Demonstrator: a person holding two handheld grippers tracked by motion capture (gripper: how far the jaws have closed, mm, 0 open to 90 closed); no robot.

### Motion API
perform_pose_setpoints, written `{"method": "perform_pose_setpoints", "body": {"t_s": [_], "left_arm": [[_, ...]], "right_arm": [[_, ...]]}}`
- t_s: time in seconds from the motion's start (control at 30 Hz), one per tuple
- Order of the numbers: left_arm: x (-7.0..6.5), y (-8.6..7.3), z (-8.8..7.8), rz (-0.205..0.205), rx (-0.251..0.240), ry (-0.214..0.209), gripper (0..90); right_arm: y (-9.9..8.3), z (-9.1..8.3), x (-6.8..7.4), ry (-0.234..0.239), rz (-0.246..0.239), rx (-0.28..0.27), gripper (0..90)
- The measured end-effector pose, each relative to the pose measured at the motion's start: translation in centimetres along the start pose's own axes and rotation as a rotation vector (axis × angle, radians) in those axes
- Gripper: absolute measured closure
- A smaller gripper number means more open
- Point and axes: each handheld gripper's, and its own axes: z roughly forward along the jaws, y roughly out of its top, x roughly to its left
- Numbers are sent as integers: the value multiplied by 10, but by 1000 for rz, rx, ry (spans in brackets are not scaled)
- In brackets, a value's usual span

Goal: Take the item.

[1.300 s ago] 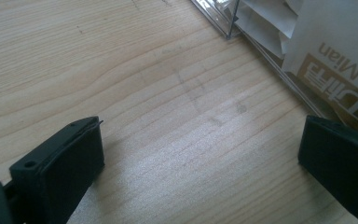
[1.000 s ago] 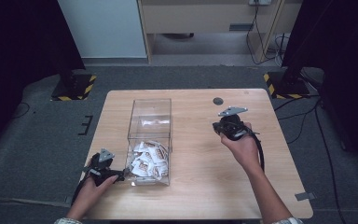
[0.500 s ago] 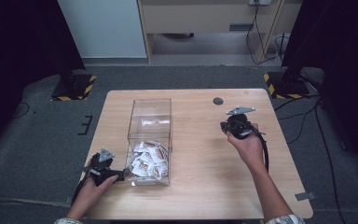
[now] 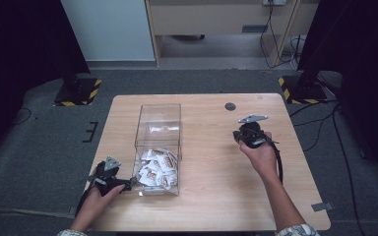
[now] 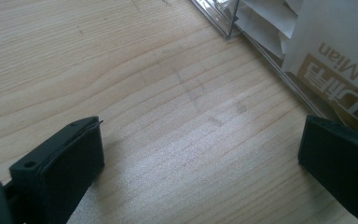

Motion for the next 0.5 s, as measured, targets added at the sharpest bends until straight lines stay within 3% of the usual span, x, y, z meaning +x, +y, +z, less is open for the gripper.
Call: {"method": "perform_pose_setpoints", "body": {"t_s": [0.5], "left_arm": [[0, 0, 0, 0, 0, 0, 0]], "right_arm": [[-7, 27, 2, -1, 9, 50, 893]]}}
